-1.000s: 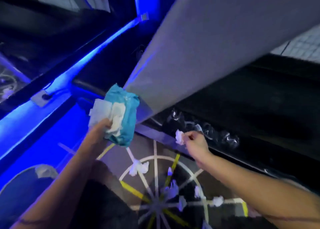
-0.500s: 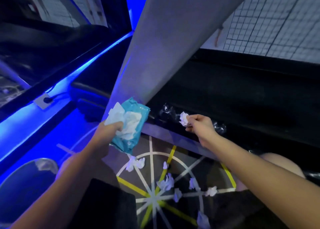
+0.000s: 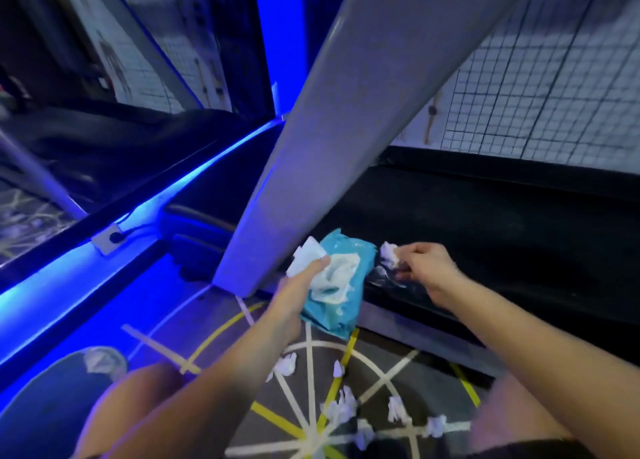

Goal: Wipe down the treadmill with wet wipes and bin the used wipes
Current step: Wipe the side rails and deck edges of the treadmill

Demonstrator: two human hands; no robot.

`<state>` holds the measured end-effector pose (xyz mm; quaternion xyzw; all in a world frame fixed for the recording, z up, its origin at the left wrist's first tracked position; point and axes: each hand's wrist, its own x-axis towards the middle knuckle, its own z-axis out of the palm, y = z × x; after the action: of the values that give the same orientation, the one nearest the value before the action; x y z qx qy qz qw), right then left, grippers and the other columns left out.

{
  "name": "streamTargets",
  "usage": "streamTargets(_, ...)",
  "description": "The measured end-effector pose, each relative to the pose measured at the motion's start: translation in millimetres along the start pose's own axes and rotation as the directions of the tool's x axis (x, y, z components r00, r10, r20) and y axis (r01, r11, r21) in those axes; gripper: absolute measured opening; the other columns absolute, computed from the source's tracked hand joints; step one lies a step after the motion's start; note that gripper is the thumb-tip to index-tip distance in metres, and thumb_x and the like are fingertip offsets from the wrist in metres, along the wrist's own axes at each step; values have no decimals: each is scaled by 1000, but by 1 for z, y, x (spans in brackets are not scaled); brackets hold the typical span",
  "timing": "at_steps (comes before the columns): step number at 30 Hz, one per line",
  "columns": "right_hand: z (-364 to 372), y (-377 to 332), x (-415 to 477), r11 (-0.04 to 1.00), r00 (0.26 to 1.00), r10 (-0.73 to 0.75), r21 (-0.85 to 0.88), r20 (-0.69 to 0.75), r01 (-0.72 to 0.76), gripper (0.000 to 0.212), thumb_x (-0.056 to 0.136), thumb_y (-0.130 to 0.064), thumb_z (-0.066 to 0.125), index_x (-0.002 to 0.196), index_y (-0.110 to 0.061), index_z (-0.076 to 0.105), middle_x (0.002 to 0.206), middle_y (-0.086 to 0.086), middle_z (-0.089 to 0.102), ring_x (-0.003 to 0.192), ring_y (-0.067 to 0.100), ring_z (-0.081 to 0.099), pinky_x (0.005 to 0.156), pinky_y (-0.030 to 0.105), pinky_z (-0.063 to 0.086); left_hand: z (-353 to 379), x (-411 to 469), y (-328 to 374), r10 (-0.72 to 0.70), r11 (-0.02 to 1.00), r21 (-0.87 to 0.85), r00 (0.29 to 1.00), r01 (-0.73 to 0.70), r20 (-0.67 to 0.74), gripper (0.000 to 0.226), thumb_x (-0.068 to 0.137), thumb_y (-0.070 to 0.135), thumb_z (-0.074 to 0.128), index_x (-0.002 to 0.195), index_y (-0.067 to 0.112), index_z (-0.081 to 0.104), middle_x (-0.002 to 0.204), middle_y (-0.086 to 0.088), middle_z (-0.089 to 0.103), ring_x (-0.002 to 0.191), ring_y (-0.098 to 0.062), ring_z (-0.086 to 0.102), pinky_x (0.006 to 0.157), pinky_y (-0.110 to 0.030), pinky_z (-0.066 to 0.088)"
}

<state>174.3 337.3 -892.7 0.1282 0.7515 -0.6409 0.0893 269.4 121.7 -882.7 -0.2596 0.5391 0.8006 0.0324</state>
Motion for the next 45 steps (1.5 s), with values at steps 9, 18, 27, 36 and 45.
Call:
streamTargets(9,22,-21,5,935,987,-156,-328,-46,133,20,91,-21,66,72,-17,72,76,4,73,72,24,72,72,44,63,-24,8,-29,-86,995,-50,996,85,-15,67,65,35,93,125,11,75,111,-15,80,100,-36,78,72,-42,65)
streamTargets(18,16,8,24,952,991,-137,-276,0,132,19,93,-15,63,77,-16,73,74,4,72,63,20,67,62,36,56,-55,4,-51,-239,961,98,953,260,-186,41,96,27,72,126,-1,67,94,-27,74,43,-26,64,35,-20,40)
streamTargets(27,48,22,62,810,963,-214,-521,164,269,21,93,-13,65,74,-21,69,73,1,72,62,16,64,63,30,55,-68,-3,-43,-132,989,16,936,145,-325,25,94,11,71,118,3,68,101,-21,79,81,-36,77,55,-34,61)
streamTargets(36,70,30,116,772,936,-342,-542,85,331,11,95,-11,64,95,-4,73,88,13,72,67,4,67,54,10,38,-80,20,-34,-103,988,86,960,129,-260,43,79,12,73,120,-1,70,99,-22,79,71,-31,77,49,-28,56)
streamTargets(45,112,33,179,728,887,-420,-511,195,457,22,96,-28,68,97,-8,75,79,2,70,78,13,66,61,11,42,-87,44,-37,-120,978,138,962,158,-246,23,93,-8,58,108,5,70,74,-8,79,54,-17,73,44,-22,52)
